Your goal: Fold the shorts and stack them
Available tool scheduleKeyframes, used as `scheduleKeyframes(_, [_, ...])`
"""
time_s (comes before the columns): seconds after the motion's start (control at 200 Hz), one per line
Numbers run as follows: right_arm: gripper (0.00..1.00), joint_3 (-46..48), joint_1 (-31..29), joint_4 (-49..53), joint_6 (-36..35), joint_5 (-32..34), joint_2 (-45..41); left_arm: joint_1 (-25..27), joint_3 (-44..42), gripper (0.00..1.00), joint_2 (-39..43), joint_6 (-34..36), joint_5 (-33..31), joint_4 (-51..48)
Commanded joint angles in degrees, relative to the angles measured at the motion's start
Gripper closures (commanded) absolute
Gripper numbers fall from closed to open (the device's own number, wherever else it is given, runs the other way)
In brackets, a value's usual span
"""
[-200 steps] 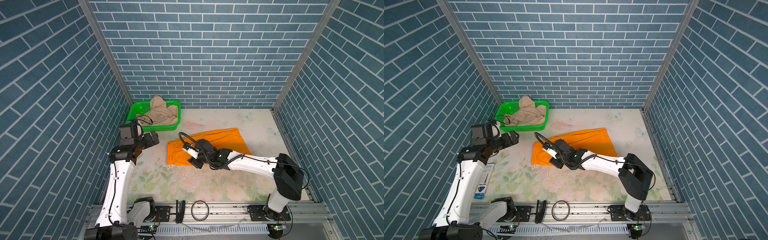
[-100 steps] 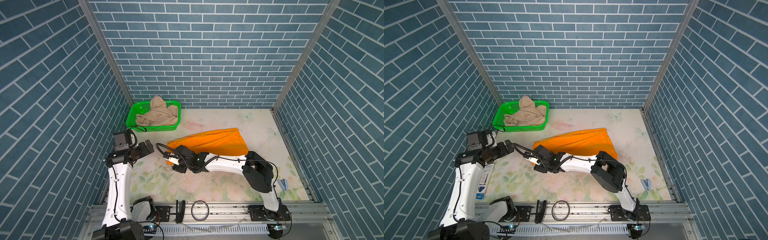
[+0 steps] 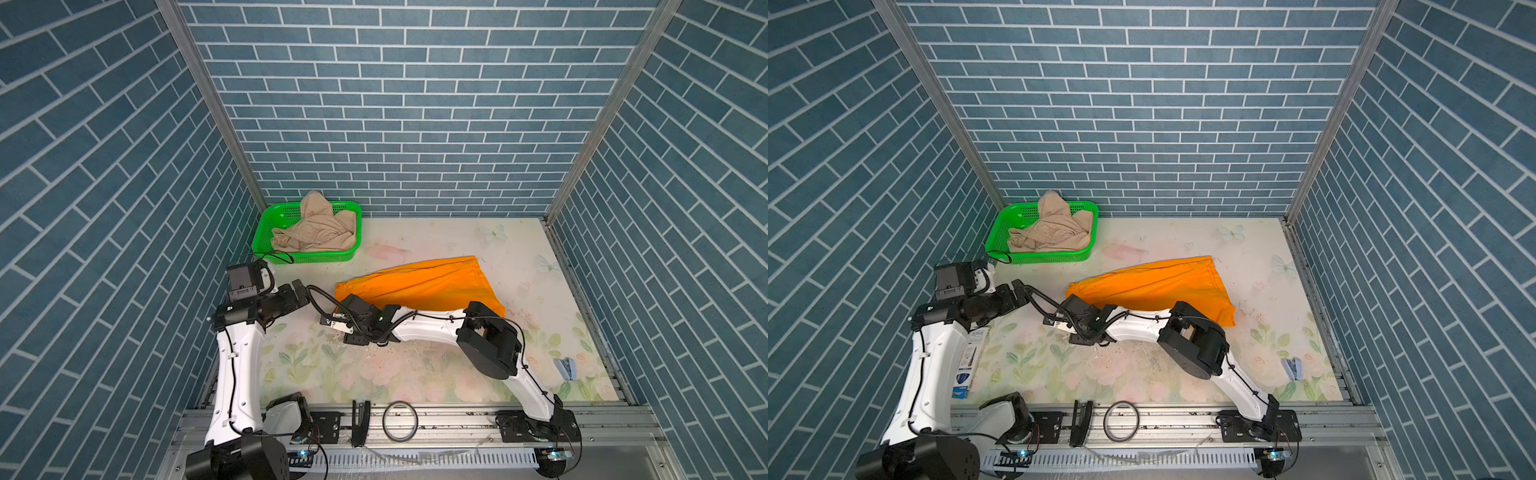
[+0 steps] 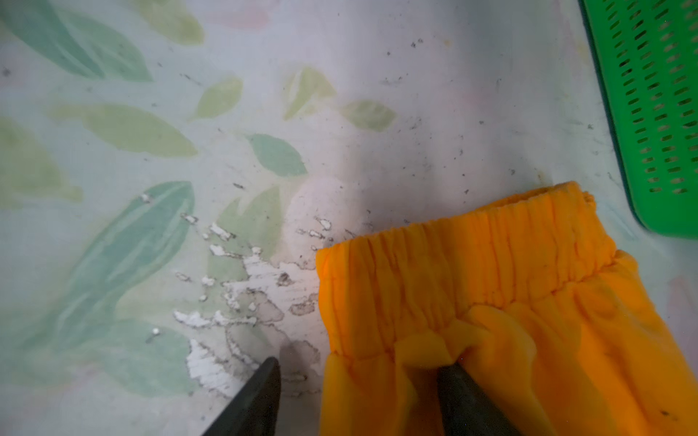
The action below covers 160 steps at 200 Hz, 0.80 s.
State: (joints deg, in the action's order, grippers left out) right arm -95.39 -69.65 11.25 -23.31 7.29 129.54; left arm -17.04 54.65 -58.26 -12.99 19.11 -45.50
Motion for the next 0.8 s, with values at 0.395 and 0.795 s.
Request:
scheduleKeyframes(0.395, [0.58, 0.3, -0.1, -3.9, -4.9, 3.6, 3.4, -2.7, -0.7, 0.00, -1.0, 0.6, 0.9, 0.1])
scheduleKeyframes(0.795, [1.00, 15.0, 3.6, -23.2, 7.3, -9.5, -7.2, -2.7, -0.9, 0.00, -4.8, -0.4, 4.8, -0.5])
